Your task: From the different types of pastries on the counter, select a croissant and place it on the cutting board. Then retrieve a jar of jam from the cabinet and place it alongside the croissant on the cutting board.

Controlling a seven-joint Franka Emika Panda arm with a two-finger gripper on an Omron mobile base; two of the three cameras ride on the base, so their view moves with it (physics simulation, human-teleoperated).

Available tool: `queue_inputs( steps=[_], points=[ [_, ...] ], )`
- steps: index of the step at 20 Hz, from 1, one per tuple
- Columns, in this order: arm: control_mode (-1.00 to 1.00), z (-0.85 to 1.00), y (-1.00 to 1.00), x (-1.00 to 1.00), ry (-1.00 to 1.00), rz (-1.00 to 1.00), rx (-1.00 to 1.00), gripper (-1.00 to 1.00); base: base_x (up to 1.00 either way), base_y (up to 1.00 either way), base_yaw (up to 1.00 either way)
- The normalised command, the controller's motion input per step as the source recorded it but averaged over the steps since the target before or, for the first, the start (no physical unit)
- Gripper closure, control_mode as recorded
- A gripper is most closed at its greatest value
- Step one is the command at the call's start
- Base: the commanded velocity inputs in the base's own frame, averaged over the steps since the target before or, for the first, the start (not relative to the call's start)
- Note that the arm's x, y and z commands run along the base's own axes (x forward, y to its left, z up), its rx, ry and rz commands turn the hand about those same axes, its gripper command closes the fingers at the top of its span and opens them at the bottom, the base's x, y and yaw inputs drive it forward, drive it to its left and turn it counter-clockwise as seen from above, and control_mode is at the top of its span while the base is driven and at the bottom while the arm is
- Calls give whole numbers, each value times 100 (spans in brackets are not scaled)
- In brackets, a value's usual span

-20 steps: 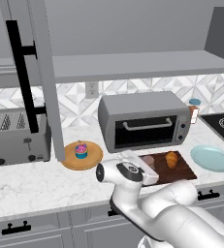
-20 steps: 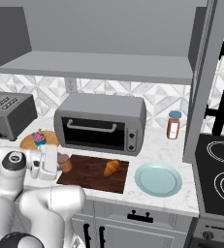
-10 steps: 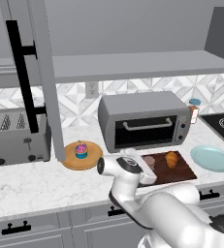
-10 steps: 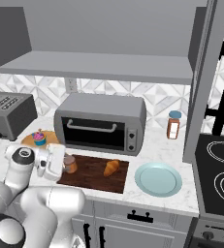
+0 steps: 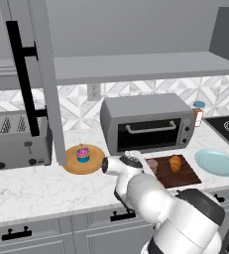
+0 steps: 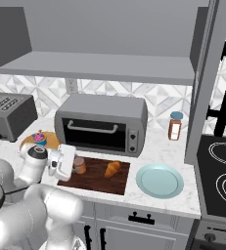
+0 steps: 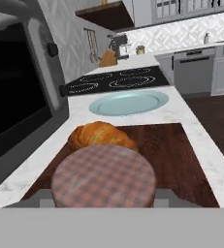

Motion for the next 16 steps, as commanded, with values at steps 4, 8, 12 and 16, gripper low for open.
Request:
queue_inputs(
  steps=[4,8,12,16],
  points=[
    [-100,-48,-65,6,-9,0,0,100,0,0,0],
    [-100,-40,-68,2,-13,0,0,100,0,0,0],
    [-100,-82,-50,0,-39,4,0,100,0,0,0],
    [-100,-76,-47,0,-34,6,0,100,0,0,0]
  ],
)
